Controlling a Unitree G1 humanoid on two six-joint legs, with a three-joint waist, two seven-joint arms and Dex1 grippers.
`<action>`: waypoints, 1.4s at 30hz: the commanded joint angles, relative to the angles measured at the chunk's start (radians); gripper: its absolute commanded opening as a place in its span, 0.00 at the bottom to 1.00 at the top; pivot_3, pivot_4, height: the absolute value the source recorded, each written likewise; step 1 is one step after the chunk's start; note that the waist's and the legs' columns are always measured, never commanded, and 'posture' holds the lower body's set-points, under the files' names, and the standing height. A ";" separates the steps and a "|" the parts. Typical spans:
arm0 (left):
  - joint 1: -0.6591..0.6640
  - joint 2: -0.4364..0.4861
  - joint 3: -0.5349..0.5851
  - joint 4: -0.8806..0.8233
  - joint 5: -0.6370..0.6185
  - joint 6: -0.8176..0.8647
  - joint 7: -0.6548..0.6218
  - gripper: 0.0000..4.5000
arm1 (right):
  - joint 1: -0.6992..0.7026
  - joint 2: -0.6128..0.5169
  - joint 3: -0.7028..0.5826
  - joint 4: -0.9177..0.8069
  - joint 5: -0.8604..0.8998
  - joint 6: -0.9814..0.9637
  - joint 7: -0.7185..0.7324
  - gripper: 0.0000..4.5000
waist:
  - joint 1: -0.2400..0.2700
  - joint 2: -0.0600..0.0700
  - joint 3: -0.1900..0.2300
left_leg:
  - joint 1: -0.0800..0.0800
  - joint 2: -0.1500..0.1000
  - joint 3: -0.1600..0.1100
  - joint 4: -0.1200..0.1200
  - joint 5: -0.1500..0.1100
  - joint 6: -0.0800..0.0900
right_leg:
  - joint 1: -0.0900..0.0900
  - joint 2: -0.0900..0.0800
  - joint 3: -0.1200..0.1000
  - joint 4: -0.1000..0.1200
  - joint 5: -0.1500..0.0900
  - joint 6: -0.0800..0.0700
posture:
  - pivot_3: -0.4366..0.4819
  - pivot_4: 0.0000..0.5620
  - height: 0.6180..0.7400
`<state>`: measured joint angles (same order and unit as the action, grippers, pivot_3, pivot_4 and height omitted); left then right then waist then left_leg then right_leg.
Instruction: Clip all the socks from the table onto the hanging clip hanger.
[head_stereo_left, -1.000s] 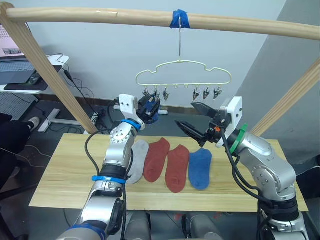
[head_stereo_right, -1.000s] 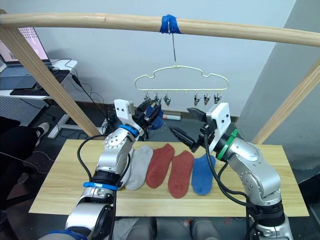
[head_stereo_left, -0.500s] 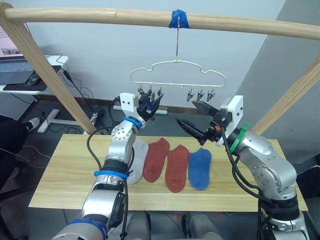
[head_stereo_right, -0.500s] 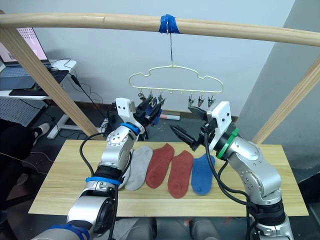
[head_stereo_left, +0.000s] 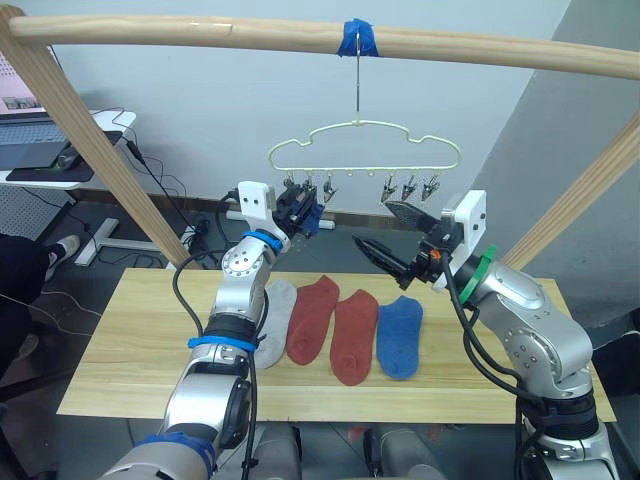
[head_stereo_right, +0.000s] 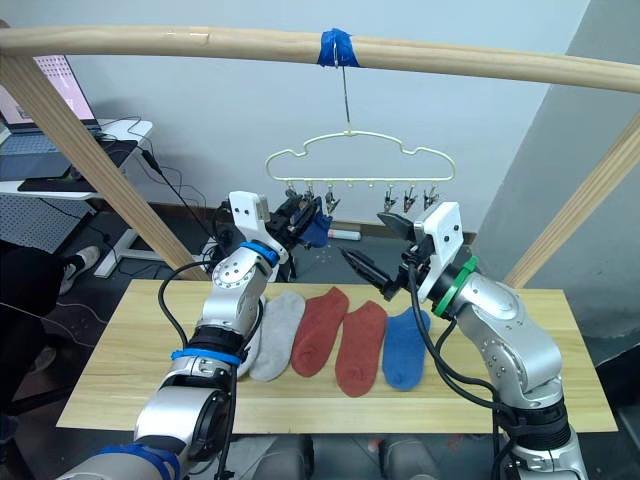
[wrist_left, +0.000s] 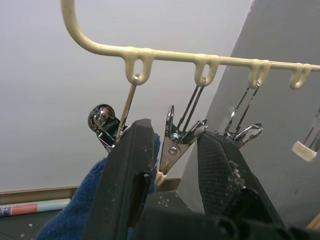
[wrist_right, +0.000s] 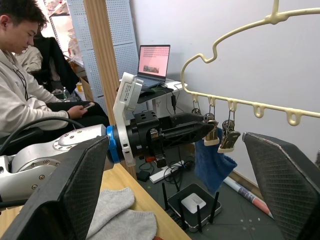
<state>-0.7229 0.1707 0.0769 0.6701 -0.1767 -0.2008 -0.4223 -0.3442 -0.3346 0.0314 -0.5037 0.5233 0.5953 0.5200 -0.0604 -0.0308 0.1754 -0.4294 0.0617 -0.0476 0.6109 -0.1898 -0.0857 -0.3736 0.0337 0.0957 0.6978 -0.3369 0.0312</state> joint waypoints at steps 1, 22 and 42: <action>-0.037 -0.001 0.009 -0.006 0.005 -0.028 0.007 0.36 | -0.020 -0.003 -0.014 -0.026 0.007 -0.021 -0.005 1.00 | 0.000 0.000 0.000 | 0.000 0.000 0.000 0.000 0.000 0.000 | 0.000 0.000 0.000 0.000 0.000 0.000 | 0.36 0.30 1.00; -0.063 0.002 0.016 0.023 -0.004 -0.049 -0.017 0.05 | -0.017 -0.002 -0.005 -0.012 0.001 -0.024 0.001 1.00 | 0.000 0.000 0.000 | 0.000 0.000 0.000 0.000 0.000 0.000 | 0.000 0.000 0.000 0.000 0.000 0.000 | 0.37 0.30 1.00; 0.065 0.216 0.019 -0.413 -0.181 0.710 -0.216 0.01 | 0.069 -0.101 0.228 0.675 -0.410 -0.149 0.014 1.00 | -0.036 0.000 0.000 | 0.007 0.001 0.001 0.000 0.000 0.000 | 0.004 0.001 0.002 0.004 -0.001 0.002 | 0.41 0.29 1.00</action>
<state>-0.6712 0.3703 0.0860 0.2899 -0.3428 0.4637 -0.6309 -0.2513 -0.4487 0.2570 0.1334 0.1312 0.4901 0.5332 -0.0967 -0.0303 0.1756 -0.4210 0.0629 -0.0469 0.6108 -0.1896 -0.0857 -0.3691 0.0349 0.0972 0.7024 -0.3383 0.0336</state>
